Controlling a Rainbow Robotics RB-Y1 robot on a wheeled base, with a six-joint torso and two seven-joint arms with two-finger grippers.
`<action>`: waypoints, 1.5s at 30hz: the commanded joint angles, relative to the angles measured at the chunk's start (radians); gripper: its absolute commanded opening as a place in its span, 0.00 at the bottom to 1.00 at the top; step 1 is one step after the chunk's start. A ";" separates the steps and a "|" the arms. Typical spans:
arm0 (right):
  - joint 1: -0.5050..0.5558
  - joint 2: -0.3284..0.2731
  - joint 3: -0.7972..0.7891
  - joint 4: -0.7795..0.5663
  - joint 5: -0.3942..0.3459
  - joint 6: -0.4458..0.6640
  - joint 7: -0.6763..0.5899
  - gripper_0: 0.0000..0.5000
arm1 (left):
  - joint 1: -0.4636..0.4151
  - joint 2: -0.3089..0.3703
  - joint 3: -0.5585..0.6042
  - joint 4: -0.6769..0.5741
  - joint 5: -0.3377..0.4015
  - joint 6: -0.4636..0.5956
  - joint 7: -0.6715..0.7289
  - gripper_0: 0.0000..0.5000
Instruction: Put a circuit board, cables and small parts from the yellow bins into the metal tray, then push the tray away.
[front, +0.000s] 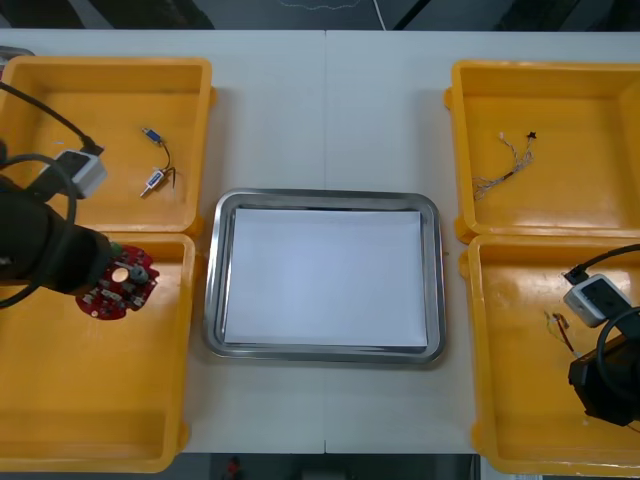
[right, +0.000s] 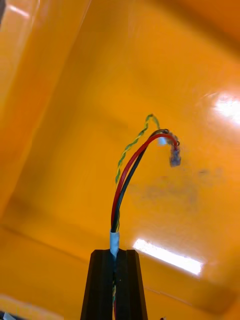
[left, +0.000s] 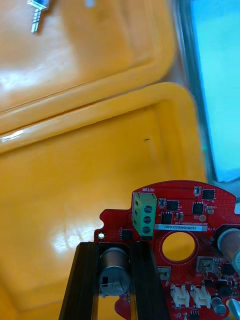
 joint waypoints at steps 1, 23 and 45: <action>-0.080 -0.050 -0.111 -0.074 -0.077 0.098 -0.039 0.00 | -0.146 -0.030 -0.159 -0.044 0.008 0.008 0.205 0.00; -0.391 -0.227 -0.117 -0.055 -0.299 0.282 -0.037 0.00 | -0.387 -0.225 -0.707 0.242 -0.268 -0.221 0.337 0.00; -0.503 -0.231 0.002 -0.025 -0.293 0.282 -0.033 0.00 | -0.361 -0.175 -0.830 0.347 -0.349 -0.364 0.322 0.00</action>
